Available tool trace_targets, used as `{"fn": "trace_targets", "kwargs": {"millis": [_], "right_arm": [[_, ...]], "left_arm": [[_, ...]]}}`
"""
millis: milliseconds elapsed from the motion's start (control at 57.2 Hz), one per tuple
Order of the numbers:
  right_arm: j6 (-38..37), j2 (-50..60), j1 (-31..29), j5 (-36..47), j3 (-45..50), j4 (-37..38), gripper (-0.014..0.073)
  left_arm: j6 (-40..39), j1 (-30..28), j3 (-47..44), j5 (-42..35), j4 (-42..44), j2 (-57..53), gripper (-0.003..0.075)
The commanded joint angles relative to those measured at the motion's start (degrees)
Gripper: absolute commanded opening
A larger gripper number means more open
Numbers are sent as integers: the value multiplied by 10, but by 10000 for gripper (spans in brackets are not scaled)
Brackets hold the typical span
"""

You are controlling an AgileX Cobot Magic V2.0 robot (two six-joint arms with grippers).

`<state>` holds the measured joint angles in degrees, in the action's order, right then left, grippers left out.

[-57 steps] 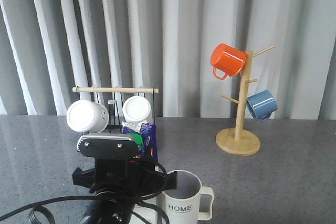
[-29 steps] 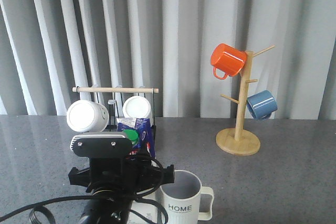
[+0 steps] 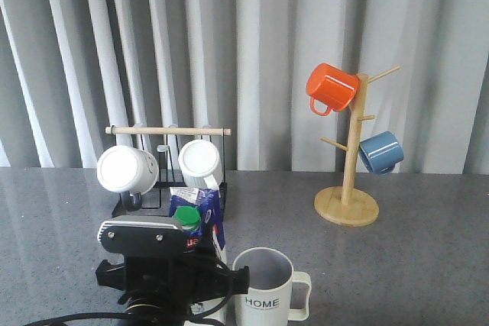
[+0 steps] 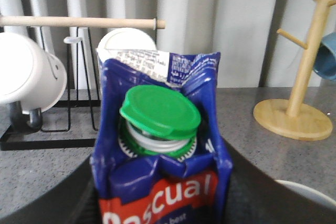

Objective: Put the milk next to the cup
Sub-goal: 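Lower the milk carton onto the table beside the HOME mug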

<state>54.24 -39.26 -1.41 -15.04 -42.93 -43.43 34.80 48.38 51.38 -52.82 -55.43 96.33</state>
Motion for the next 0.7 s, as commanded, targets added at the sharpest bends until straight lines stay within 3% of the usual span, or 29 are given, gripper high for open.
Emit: {"fn": "trace_targets", "kwargs": {"millis": [0, 385, 682], "right_arm": [[-2, -3, -2, 29, -16, -3, -6], [-2, -3, -2, 29, -16, -3, -6], [-2, -3, -2, 29, -16, -3, -6]], "left_arm": [[-13, 2, 11, -28, 36, -22, 83], [-11, 2, 11, -81, -66, -22, 83], [-10, 2, 11, -80, -63, -22, 83]]}}
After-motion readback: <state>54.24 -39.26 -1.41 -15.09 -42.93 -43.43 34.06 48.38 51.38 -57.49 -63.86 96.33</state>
